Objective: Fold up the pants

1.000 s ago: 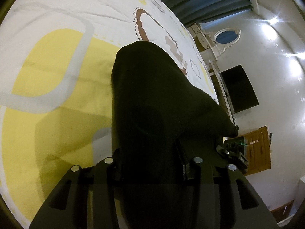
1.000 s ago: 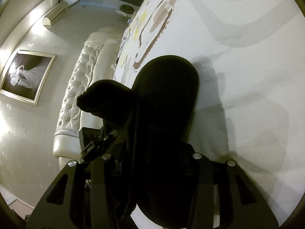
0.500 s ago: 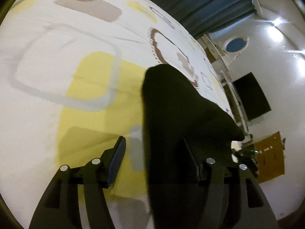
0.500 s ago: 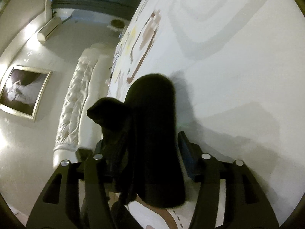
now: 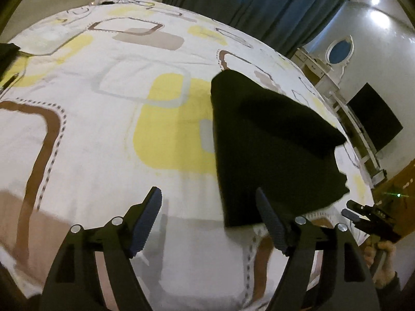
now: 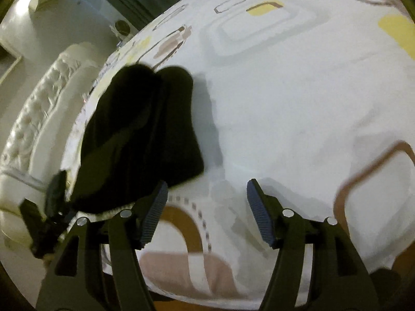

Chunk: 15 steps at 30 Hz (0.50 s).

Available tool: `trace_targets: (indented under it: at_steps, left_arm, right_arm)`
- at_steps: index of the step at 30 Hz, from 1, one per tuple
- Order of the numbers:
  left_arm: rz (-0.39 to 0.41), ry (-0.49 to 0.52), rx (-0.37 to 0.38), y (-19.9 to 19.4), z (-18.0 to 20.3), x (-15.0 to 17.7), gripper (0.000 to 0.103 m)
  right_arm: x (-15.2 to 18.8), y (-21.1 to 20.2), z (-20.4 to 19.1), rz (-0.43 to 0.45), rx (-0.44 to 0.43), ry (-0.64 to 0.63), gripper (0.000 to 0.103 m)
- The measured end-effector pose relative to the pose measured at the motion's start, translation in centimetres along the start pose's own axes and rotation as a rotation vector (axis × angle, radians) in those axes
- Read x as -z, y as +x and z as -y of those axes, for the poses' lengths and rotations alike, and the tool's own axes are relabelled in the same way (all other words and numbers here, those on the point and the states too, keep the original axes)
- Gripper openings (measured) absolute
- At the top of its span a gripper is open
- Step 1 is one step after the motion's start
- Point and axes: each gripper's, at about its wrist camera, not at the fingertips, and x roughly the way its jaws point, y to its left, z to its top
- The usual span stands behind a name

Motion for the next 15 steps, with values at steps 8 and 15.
trace_targets:
  at_steps: [8, 15]
  left_arm:
    - [-0.006, 0.033, -0.055, -1.8, 2.0, 4.2, 0.079]
    - [0.037, 0.094, -0.096, -3.1, 5.3, 6.1, 0.08]
  right_arm:
    - [5.6, -1.8, -3.6, 0.02, 0.12, -0.136, 0.071]
    - [8.4, -2.6, -7.3, 0.053, 0.138, -0.243, 0.071]
